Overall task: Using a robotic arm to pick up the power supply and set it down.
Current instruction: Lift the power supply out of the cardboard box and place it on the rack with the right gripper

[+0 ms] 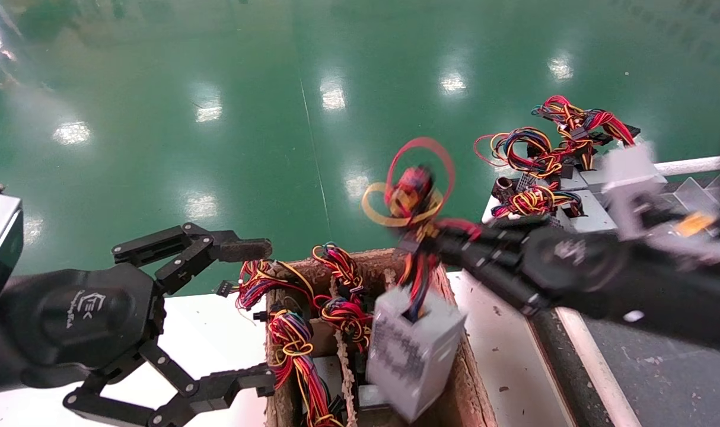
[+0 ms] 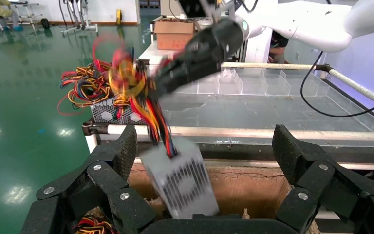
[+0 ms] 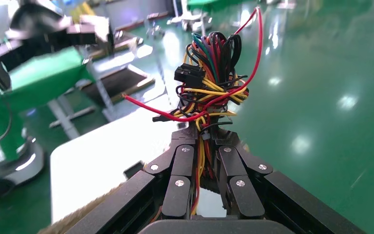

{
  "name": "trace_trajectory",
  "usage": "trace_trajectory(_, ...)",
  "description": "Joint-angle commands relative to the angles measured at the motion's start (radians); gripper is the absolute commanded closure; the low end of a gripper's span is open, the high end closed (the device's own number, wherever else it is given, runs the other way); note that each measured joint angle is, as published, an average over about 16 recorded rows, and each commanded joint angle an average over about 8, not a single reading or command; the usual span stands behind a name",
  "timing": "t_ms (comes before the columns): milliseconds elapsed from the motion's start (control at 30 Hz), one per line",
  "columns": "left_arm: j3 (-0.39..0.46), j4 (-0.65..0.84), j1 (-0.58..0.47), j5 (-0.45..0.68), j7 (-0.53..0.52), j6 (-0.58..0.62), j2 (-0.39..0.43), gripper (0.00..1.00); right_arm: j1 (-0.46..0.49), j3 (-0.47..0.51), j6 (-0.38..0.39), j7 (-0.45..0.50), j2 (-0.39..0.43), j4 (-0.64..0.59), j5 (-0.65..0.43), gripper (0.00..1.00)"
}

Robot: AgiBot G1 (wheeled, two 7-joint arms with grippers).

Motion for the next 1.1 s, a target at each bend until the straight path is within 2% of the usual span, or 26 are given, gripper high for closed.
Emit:
trace_trajectory(33, 0.0, 0.0, 0.0, 0.0, 0.0, 0.0, 0.0, 0.0, 0.0, 0.025, 0.0, -0.01, 0.018, 0.001, 0.027, 1.0)
trace_trajectory(700, 0.0, 0.0, 0.0, 0.0, 0.0, 0.0, 0.0, 0.0, 0.046, 0.201, 0.02, -0.103, 0.207, -0.086, 0.113, 1.0)
trace_trajectory(1100, 0.001, 0.0, 0.0, 0.0, 0.0, 0.0, 0.0, 0.0, 0.067, 0.273, 0.044, -0.172, 0.325, -0.234, 0.102, 1.0)
